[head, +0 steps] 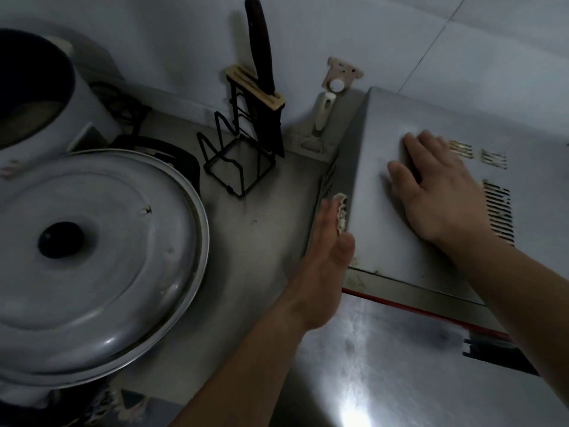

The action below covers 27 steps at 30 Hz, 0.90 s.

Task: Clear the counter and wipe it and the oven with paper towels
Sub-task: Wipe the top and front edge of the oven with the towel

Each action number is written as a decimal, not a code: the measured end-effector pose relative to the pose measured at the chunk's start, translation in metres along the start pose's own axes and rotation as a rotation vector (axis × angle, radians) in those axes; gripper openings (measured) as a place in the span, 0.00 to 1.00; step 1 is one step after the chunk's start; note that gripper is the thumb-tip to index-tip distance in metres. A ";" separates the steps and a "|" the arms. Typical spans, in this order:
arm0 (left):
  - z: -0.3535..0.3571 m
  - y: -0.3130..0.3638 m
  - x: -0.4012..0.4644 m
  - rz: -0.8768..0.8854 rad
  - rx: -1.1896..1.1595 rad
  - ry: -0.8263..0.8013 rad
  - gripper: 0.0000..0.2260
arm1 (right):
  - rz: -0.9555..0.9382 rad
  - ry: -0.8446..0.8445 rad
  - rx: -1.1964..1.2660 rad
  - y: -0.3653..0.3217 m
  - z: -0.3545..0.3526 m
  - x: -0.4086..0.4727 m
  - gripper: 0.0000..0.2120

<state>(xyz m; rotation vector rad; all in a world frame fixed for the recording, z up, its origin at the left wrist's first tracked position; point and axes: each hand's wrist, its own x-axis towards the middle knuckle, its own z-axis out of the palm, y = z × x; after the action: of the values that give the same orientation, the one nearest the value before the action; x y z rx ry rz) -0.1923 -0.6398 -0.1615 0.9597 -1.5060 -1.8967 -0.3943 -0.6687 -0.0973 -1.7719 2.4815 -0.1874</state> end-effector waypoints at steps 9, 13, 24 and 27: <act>0.015 0.028 -0.040 0.188 0.377 -0.025 0.41 | 0.002 0.031 0.261 -0.004 -0.020 -0.007 0.22; 0.027 0.039 -0.043 0.041 0.817 0.030 0.40 | 0.051 0.013 0.522 0.002 -0.027 -0.009 0.19; 0.118 0.062 0.002 0.080 1.459 -0.072 0.39 | 0.304 -0.173 1.302 0.048 -0.059 -0.016 0.22; 0.145 0.067 0.025 0.139 1.464 -0.193 0.40 | 0.360 -0.113 1.295 0.069 -0.072 -0.030 0.20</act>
<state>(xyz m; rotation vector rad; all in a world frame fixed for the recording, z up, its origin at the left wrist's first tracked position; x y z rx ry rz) -0.3240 -0.5891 -0.0838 1.1056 -2.9939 -0.5202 -0.4592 -0.6148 -0.0369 -0.7331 1.7220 -1.2375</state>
